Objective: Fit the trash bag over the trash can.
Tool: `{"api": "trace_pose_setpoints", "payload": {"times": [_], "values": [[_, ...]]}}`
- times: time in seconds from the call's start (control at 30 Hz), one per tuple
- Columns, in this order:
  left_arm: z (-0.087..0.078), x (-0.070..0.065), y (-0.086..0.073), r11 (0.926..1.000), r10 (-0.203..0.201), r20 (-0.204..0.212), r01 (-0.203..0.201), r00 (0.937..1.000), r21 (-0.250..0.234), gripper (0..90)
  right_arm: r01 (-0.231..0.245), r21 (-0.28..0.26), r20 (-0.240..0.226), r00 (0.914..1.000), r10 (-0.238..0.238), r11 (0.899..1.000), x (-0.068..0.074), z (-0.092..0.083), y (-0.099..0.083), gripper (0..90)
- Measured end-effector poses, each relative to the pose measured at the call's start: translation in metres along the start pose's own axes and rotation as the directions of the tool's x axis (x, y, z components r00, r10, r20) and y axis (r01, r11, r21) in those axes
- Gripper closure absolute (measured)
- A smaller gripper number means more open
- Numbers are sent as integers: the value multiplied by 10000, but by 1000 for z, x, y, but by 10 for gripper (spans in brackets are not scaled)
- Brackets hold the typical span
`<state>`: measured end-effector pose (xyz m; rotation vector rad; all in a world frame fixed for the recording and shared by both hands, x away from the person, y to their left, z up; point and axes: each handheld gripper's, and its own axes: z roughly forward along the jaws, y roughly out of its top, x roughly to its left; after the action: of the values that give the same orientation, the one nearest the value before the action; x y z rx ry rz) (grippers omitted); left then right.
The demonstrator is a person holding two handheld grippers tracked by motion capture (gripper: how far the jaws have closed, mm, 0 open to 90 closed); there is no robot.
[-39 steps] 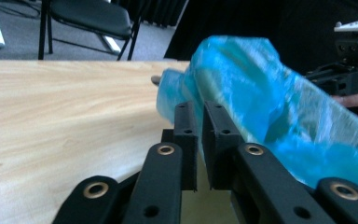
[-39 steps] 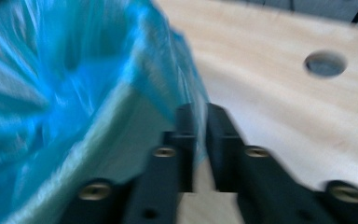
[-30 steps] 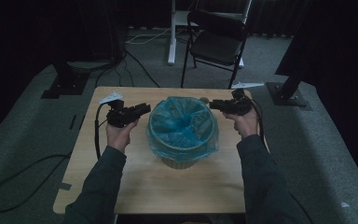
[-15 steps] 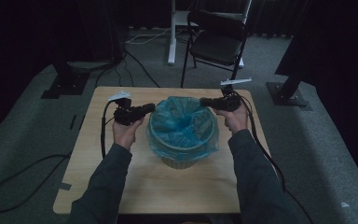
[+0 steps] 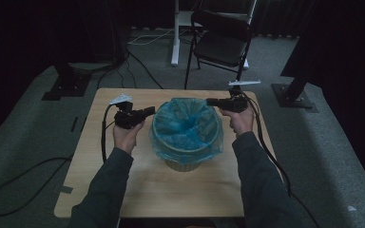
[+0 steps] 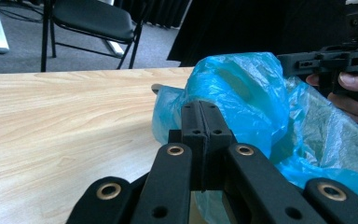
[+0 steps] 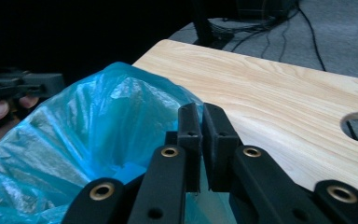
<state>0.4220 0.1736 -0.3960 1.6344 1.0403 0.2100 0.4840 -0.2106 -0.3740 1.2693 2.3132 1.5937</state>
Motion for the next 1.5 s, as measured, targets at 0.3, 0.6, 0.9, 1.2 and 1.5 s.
{"api": "trace_pose_setpoints", "payload": {"times": [0.3, 0.6, 0.9, 1.2, 1.5], "values": [[-2, -1, -1, 10000, 25, 25, -25, 10000, -9, 899, -196, 1145, 714, 9974, 115, 9932, -5, 5, -7, 894], [-1, 1, -6, 9999, -91, 59, 90, 9999, 139, 898, -196, 1959, 417, 9991, 116, 9804, -13, 3, -23, 829], [-4, -4, -13, 9989, 34, 349, -50, 9994, 455, 896, 316, 2227, -203, 9994, -278, 9744, -8, -3, -32, 787], [-16, -4, -8, 9975, 655, 284, -662, 9974, 253, 714, 885, 2051, 445, 9940, -997, 9747, -5, -17, -41, 583], [-21, -17, 9, 9901, 1403, 373, -1405, 9894, 45, 630, 1161, 1617, 1028, 9857, -1337, 9800, -1, -31, -49, 547]]}}
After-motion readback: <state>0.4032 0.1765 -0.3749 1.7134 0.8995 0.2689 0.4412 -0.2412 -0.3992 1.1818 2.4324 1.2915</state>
